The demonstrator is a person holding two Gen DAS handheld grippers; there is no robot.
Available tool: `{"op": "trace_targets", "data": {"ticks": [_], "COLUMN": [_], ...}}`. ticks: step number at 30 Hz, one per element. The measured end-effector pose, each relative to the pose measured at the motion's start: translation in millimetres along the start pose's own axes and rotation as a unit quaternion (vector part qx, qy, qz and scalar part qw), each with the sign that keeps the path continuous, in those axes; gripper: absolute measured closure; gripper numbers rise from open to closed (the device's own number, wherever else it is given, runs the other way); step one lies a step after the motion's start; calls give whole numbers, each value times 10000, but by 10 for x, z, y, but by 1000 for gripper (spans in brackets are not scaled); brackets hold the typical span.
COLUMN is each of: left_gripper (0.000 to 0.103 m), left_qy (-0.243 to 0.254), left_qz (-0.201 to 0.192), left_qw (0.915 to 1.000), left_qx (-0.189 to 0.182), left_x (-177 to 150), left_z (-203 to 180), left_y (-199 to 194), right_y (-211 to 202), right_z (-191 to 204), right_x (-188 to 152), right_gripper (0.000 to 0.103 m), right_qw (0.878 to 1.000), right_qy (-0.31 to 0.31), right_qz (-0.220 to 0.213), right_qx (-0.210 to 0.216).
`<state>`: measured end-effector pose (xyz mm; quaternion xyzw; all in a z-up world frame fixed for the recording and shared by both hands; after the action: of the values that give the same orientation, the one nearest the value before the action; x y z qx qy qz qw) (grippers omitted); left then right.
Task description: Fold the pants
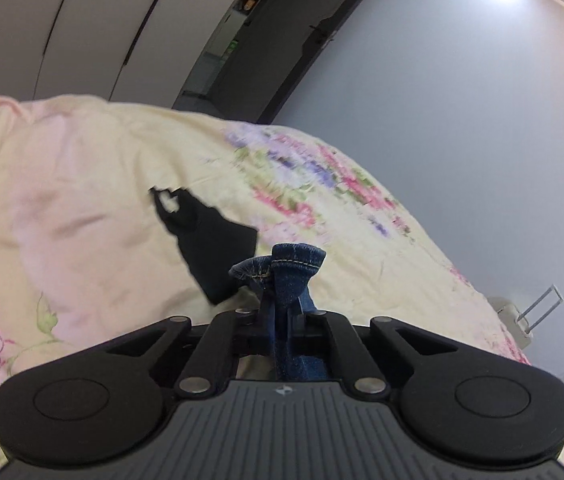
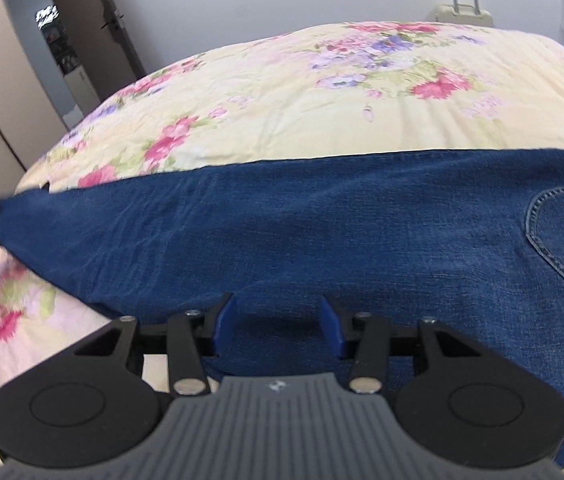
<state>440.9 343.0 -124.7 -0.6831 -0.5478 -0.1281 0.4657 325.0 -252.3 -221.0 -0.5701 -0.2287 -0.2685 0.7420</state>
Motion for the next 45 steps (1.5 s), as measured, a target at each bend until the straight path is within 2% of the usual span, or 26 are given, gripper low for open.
{"op": "trace_targets", "data": {"ticks": [2, 4, 6, 10, 13, 15, 17, 20, 24, 25, 27, 30, 31, 33, 35, 36, 37, 39, 40, 41, 43, 45], "left_gripper": [98, 98, 98, 98, 98, 98, 98, 98, 98, 98, 98, 98, 98, 97, 97, 96, 96, 96, 97, 97, 97, 97], "left_qy": [363, 608, 725, 1270, 1802, 2335, 2964, 3908, 4968, 5157, 5596, 6217, 6363, 6516, 6444, 6325, 6098, 5259, 4825, 4482, 4088, 3747], "left_qz": [-155, -262, -308, -457, -615, -777, -964, -1036, -777, -645, -223, 451, 633, 1037, 1361, 1578, 1806, 2218, 2294, 2281, 2119, 2071], "left_qw": [9992, 9978, 9968, 9905, 9808, 9679, 9486, 9117, 8596, 8490, 8213, 7725, 7592, 7411, 7411, 7461, 7585, 8054, 8283, 8452, 8637, 8770], "left_qx": [11, -7, -105, -280, -418, -506, -550, -727, -907, -955, -1086, -1214, -1214, -1243, -1300, -1358, -1422, -1602, -1690, -1809, -2050, -2180], "left_x": [73, 117, 140, 84, -75, -310, -650, -1295, -2258, -2487, -3013, -3647, -3775, -3932, -3904, -3860, -3788, -3536, -3405, -3278, -3086, -2944], "left_z": [-263, -487, -697, -1181, -1614, -1963, -2303, -2737, -3099, -3136, -3167, -3075, -3025, -2935, -2871, -2852, -2836, -2768, -2735, -2718, -2702, -2690], "left_y": [-121, -235, -318, -545, -728, -848, -945, -1010, -943, -903, -829, -733, -703, -730, -719, -699, -665, -619, -617, -627, -700, -751], "right_y": [126, 318, 337, 229, 25, -148, -308, -470, -642, -675, -721, -729, -730, -736, -737, -729, -715, -676, -649, -615, -551, -488], "right_z": [32, 9, 30, -10, -70, -135, -207, -311, -446, -487, -549, -656, -678, -702, -705, -706, -694, -649, -613, -581, -531, -500], "right_x": [-69, -216, -306, -336, -326, -313, -315, -311, -271, -269, -293, -336, -367, -402, -434, -443, -442, -399, -370, -340, -279, -203], "right_gripper": [63, 63, 64, 65, 67, 67, 66, 66, 66, 66, 66, 66, 66, 65, 62, 62, 62, 61, 59, 57, 51, 44], "right_qw": [9991, 9965, 9956, 9958, 9974, 9983, 9978, 9962, 9930, 9922, 9905, 9881, 9882, 9880, 9864, 9849, 9831, 9790, 9761, 9738, 9683, 9585], "right_qy": [-218, -292, -469, -324, -7, 290, 558, 817, 1132, 1197, 1323, 1478, 1479, 1476, 1526, 1573, 1626, 1718, 1788, 1830, 1960, 2237], "right_qz": [226, 625, 591, 689, 657, 488, 353, 229, 25, -24, -80, -62, -51, -33, -31, -27, -26, -29, -16, 0, 28, 104], "right_qx": [-281, -470, -561, -505, -279, -85, 88, 198, 327, 352, 376, 413, 400, 454, 610, 717, 844, 1095, 1236, 1352, 1551, 1766]}}
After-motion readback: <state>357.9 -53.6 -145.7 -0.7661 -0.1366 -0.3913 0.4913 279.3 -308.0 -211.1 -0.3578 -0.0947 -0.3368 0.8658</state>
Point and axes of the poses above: each gripper's, at about its wrist camera, not at the fingertips, and y roughly the way its jaws point, z to its left, x to its top, the point moved 4 cm from there along y, roughly the way its jaws point
